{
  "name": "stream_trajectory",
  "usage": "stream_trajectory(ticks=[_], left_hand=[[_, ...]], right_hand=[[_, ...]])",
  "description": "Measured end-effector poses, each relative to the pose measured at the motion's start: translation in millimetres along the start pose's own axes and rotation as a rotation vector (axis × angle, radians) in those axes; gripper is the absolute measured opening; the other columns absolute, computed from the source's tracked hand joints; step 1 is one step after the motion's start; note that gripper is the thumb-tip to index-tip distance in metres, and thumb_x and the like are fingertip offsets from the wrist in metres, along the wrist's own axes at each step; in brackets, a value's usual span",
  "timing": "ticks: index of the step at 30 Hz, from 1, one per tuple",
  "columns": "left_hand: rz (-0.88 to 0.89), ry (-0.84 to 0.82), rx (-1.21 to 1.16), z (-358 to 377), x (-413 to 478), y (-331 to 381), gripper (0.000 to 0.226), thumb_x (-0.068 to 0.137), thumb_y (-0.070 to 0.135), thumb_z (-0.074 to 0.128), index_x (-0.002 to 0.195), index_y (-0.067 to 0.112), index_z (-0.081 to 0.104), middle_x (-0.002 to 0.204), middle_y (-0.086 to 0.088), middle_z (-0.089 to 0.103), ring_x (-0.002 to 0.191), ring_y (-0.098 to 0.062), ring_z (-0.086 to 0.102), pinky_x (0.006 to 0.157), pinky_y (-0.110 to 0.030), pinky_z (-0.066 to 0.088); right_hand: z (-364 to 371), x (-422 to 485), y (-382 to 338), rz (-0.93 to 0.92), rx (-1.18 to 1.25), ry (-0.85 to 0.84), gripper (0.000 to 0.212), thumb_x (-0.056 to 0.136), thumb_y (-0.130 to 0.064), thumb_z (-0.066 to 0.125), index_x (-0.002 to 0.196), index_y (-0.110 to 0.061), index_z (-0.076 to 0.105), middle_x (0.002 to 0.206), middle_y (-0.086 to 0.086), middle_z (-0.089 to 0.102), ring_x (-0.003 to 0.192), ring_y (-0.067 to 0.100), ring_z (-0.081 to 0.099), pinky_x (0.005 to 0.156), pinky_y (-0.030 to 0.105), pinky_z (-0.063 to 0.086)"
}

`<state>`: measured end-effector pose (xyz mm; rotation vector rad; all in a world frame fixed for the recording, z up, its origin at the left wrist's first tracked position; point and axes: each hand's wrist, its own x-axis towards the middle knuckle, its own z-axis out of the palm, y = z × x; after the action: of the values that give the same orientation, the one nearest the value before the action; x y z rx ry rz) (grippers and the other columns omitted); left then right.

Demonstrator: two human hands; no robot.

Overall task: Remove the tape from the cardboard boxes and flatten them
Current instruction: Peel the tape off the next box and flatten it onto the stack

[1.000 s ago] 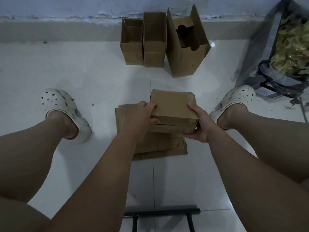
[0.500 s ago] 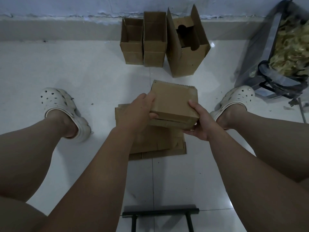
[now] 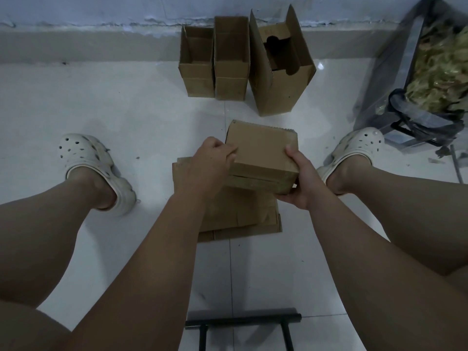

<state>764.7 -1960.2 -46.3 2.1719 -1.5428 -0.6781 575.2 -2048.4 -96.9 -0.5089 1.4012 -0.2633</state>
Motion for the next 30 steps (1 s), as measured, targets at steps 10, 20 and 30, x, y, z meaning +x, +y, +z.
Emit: stream_trajectory(ticks=[10, 20, 30], left_hand=[[-0.198, -0.011, -0.003, 12, 2, -5, 0.019, 0.096, 0.014, 0.049, 0.103, 0.011, 0.066, 0.1, -0.001, 0.045, 0.077, -0.006, 0.037, 0.064, 0.003, 0.025], [-0.154, -0.062, 0.135, 28, -7, -21, 0.015, 0.096, 0.017, 0.049, 0.093, 0.011, 0.063, 0.104, 0.002, 0.041, 0.068, -0.007, 0.044, 0.055, -0.014, 0.031], [-0.039, 0.08, 0.123, 55, -38, -26, 0.013, 0.093, 0.0, 0.043, 0.086, 0.007, 0.052, 0.092, -0.014, 0.052, 0.068, -0.015, 0.036, 0.059, -0.023, 0.023]], right_hand=[[-4, -3, 12, -0.047, -0.089, 0.004, 0.037, 0.074, -0.06, 0.071, 0.1, -0.034, 0.068, 0.101, -0.006, 0.071, 0.1, 0.022, 0.064, 0.078, 0.04, 0.055], [-4, -5, 25, -0.095, -0.102, 0.012, 0.026, 0.078, -0.05, 0.071, 0.095, -0.031, 0.071, 0.082, -0.013, 0.075, 0.092, 0.017, 0.067, 0.071, 0.034, 0.054], [-4, -7, 35, -0.036, -0.117, 0.038, 0.03, 0.077, -0.052, 0.072, 0.096, -0.029, 0.07, 0.081, -0.009, 0.075, 0.093, 0.017, 0.066, 0.087, 0.04, 0.054]])
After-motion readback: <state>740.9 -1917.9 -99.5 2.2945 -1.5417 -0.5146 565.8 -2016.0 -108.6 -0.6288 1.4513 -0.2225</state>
